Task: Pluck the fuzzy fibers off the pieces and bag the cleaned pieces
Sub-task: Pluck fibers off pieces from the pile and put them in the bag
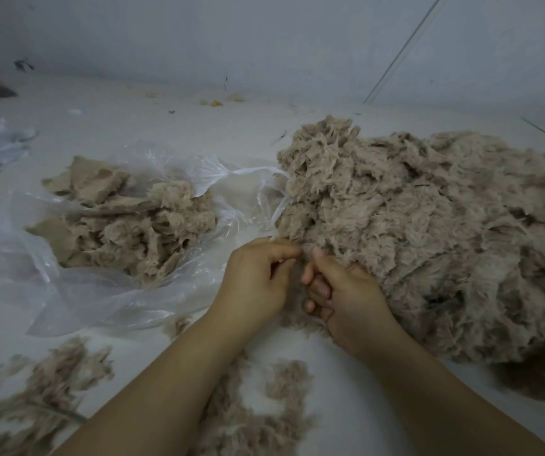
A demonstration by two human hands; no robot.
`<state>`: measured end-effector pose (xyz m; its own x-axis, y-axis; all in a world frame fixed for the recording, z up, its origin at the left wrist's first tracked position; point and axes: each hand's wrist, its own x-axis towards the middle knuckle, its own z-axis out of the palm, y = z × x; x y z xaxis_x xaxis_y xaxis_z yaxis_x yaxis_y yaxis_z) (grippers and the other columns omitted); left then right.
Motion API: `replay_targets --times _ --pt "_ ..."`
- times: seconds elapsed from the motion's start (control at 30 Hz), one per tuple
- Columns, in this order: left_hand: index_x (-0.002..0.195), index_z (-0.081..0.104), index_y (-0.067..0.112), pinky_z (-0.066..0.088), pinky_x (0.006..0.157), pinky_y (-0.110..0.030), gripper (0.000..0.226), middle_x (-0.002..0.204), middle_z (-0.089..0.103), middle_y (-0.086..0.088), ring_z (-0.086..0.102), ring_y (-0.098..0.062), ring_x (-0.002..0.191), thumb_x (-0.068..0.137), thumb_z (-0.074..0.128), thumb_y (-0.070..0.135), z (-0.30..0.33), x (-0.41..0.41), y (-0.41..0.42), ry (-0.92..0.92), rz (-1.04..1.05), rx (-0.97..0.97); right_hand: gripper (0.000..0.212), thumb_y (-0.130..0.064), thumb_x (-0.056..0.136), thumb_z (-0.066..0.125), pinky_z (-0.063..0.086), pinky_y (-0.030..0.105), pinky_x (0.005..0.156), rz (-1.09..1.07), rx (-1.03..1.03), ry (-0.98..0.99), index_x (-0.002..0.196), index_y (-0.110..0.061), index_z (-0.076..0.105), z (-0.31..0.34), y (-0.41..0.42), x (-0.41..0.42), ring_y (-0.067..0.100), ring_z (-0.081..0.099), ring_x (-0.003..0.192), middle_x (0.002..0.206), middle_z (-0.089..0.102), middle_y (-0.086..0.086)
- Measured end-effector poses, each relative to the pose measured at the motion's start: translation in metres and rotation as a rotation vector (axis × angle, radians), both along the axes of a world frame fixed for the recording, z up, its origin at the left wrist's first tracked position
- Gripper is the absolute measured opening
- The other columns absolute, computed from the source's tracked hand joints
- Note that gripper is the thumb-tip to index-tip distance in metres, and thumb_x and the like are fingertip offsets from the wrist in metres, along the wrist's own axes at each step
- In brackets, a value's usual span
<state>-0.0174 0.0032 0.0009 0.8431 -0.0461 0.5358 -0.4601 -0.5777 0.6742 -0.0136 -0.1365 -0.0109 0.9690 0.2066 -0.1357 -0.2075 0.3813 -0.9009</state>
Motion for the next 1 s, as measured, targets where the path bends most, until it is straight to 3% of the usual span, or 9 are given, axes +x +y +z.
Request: replay_targets --times 0.07,0.2,0.37,0.47,0.53,0.6,0.7,0.87,1.0 --pt "0.102 0.077 0.018 0.052 0.08 -0.02 0.027 0.099 0.068 0.013 0.063 -0.001 0.087 0.086 0.064 0.001 0.002 0.0 0.0 0.074 -0.009 -0.043 0.044 -0.034 0.099 0.052 0.04 0.021 0.045 0.005 -0.002 -0.005 0.063 -0.01 0.059 0.0 0.0 0.0 0.007 0.03 0.038 0.043 0.03 -0.004" --pt "0.097 0.076 0.019 0.038 0.079 -0.001 0.028 0.124 0.051 0.001 0.05 0.015 0.098 0.086 0.065 -0.004 0.01 -0.001 -0.002 0.143 -0.106 -0.077 0.039 -0.042 0.085 0.057 0.04 0.021 0.045 0.016 0.021 -0.034 0.06 -0.013 0.06 0.001 0.0 -0.002 0.007 0.031 0.037 0.043 0.03 -0.004" --pt "0.108 0.07 0.007 0.047 0.08 -0.017 0.032 0.133 0.052 -0.002 0.056 0.003 0.106 0.088 0.054 -0.013 0.028 -0.01 -0.009 0.092 -0.288 -0.226 0.045 -0.04 0.094 0.054 0.041 0.025 0.046 -0.001 0.069 0.008 0.058 -0.016 0.065 -0.003 -0.003 0.002 0.008 0.036 0.038 0.046 0.035 -0.001" --pt "0.123 0.066 0.014 0.04 0.093 -0.011 0.031 0.147 0.043 0.002 0.04 0.012 0.123 0.094 0.057 0.007 0.034 -0.012 -0.017 0.087 -0.32 -0.085 0.031 -0.033 0.083 0.055 0.044 0.028 0.048 -0.029 0.056 0.021 0.064 -0.017 0.073 -0.003 -0.004 0.002 0.012 0.045 0.049 0.063 0.044 0.012" --pt "0.13 0.061 0.028 0.023 0.111 -0.019 0.038 0.15 0.039 0.013 0.026 0.003 0.135 0.093 0.05 0.029 0.033 -0.013 -0.022 0.117 -0.26 0.038 0.029 -0.034 0.077 0.054 0.047 0.03 0.051 -0.029 0.027 0.025 0.074 -0.015 0.076 -0.005 -0.005 0.002 0.019 0.053 0.06 0.084 0.053 0.016" --pt "0.133 0.057 0.031 0.014 0.113 -0.017 0.041 0.152 0.035 0.018 0.018 -0.002 0.137 0.094 0.044 0.034 0.035 -0.012 -0.027 0.193 -0.23 0.093 0.033 -0.034 0.085 0.05 0.049 0.03 0.052 -0.028 0.032 0.034 0.081 -0.017 0.078 -0.007 -0.005 0.002 0.019 0.057 0.065 0.09 0.061 0.018" --pt "0.134 0.057 0.02 0.014 0.107 -0.003 0.034 0.148 0.039 0.009 0.022 -0.007 0.142 0.101 0.049 0.017 0.039 -0.009 -0.031 0.27 -0.2 0.033 0.042 -0.026 0.097 0.044 0.044 0.027 0.047 -0.02 0.118 0.059 0.073 -0.015 0.076 -0.004 -0.005 0.002 0.012 0.049 0.052 0.071 0.057 0.012" --pt "0.106 0.071 0.0 0.046 0.098 -0.022 0.024 0.118 0.063 -0.013 0.06 -0.016 0.112 0.097 0.05 -0.005 0.041 -0.011 -0.016 0.287 -0.241 -0.438 0.051 -0.049 0.085 0.052 0.038 0.025 0.044 0.015 0.148 0.039 0.054 -0.009 0.061 0.003 -0.006 0.0 0.008 0.033 0.033 0.041 0.034 -0.001" --pt "0.092 0.076 0.009 0.05 0.091 -0.024 0.027 0.1 0.07 -0.007 0.065 -0.018 0.098 0.094 0.053 -0.006 0.035 -0.015 -0.004 0.346 -0.269 -0.465 0.058 -0.062 0.073 0.053 0.037 0.025 0.046 0.015 0.148 0.075 0.055 -0.007 0.059 0.004 -0.007 0.0 0.008 0.033 0.033 0.04 0.034 -0.001"
